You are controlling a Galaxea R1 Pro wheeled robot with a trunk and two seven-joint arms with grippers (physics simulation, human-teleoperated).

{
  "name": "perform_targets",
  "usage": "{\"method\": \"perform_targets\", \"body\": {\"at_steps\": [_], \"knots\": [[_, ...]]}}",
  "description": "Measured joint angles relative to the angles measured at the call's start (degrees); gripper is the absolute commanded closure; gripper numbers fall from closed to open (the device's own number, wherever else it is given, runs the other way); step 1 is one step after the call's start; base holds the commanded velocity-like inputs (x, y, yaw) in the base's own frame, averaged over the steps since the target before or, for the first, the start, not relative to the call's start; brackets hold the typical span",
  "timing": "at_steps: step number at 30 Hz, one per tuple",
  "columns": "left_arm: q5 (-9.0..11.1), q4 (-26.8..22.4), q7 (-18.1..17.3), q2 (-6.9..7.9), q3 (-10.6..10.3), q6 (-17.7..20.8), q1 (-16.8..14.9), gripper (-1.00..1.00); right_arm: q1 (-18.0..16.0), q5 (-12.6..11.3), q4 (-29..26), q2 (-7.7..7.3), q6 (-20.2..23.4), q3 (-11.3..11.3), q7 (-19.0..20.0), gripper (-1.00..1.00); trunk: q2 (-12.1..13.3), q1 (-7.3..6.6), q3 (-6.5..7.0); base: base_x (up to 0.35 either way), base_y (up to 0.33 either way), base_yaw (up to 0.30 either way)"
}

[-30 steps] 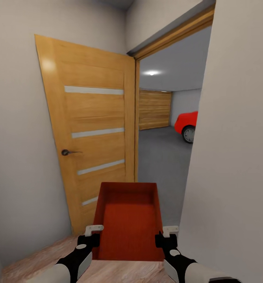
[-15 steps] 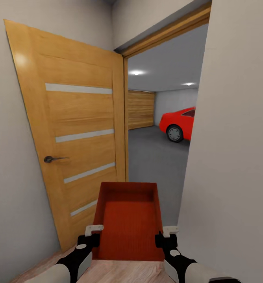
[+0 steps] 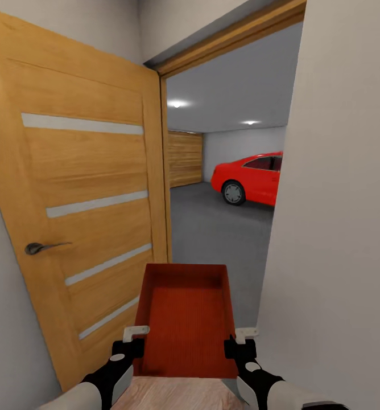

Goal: Move the two storage containers from the living room to the garage. In the garage, place one container on the floor and stack the other container on top of it (either order is fine).

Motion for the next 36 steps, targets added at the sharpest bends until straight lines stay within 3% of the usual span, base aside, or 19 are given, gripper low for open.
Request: {"method": "perform_targets", "body": {"at_steps": [18, 36], "knots": [[0.00, -0.05, 0.00, 0.00, 0.04, 0.00, 0.00, 1.00, 0.00, 0.02, -0.13, 0.00, 0.10, 0.03, 0.01, 1.00, 0.00, 0.00, 0.00, 0.298, 0.178, -0.105], [0.01, -0.05, 0.06, 0.00, 0.01, 0.22, 0.00, 1.00, 0.00, 0.08, -0.11, 0.01, 0.29, -0.09, 0.02, 1.00, 0.00, 0.00, 0.00, 0.296, 0.192, -0.257]]}}
